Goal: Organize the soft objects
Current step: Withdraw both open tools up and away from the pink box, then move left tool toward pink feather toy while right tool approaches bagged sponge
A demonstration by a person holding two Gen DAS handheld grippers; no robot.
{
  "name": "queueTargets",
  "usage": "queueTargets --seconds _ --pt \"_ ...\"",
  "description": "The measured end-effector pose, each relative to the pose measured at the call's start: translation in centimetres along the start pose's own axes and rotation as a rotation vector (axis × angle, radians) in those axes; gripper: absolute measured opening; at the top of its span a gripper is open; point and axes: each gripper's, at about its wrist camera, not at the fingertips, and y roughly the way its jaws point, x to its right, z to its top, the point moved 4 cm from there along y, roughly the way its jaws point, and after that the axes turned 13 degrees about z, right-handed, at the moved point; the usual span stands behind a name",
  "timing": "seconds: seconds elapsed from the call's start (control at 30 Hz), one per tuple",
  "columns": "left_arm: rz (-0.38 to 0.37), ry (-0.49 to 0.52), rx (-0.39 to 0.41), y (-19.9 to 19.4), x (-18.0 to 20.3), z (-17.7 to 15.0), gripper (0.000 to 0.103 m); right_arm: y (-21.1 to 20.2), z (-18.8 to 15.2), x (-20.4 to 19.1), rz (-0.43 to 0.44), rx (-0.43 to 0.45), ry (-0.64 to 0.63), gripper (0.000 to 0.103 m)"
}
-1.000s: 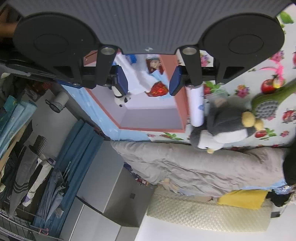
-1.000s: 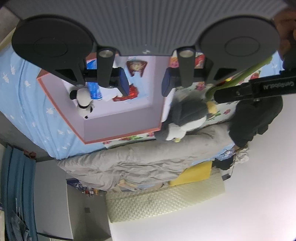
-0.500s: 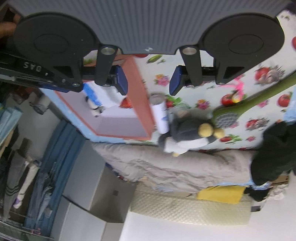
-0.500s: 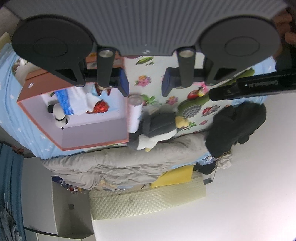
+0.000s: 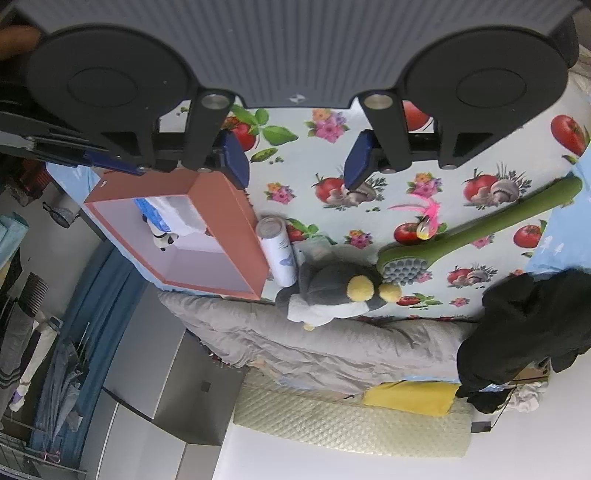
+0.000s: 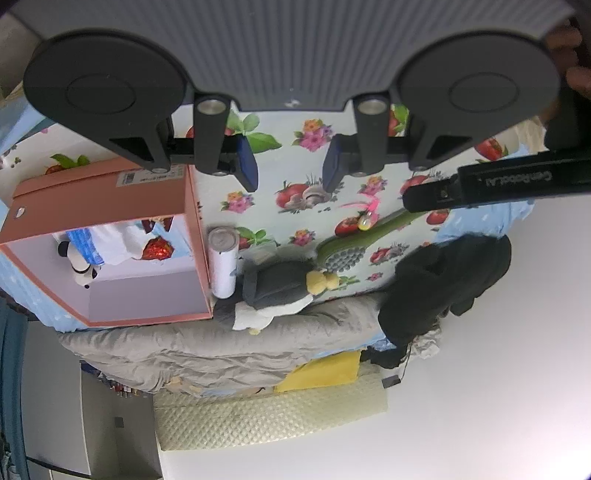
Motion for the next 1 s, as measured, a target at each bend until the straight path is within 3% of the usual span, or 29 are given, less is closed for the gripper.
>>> queueTargets --seconds 0.43,0.57,1.0 --pt "0.030 -0.047 -0.015 0.6 -3.6 -2.7 0.063 1.5 -2.6 -1.5 -0.011 0.004 -0.029 0.042" --pt "0.042 -0.047 -0.024 1.2 -3.9 -3.5 0.068 1.9 -3.3 -1.4 -0.017 0.000 -0.041 0.042" --pt "0.062 -0.087 -0.073 6.3 -5.4 -4.3 0.074 5.4 -3.7 1.0 -0.050 -0.044 -0.048 0.042"
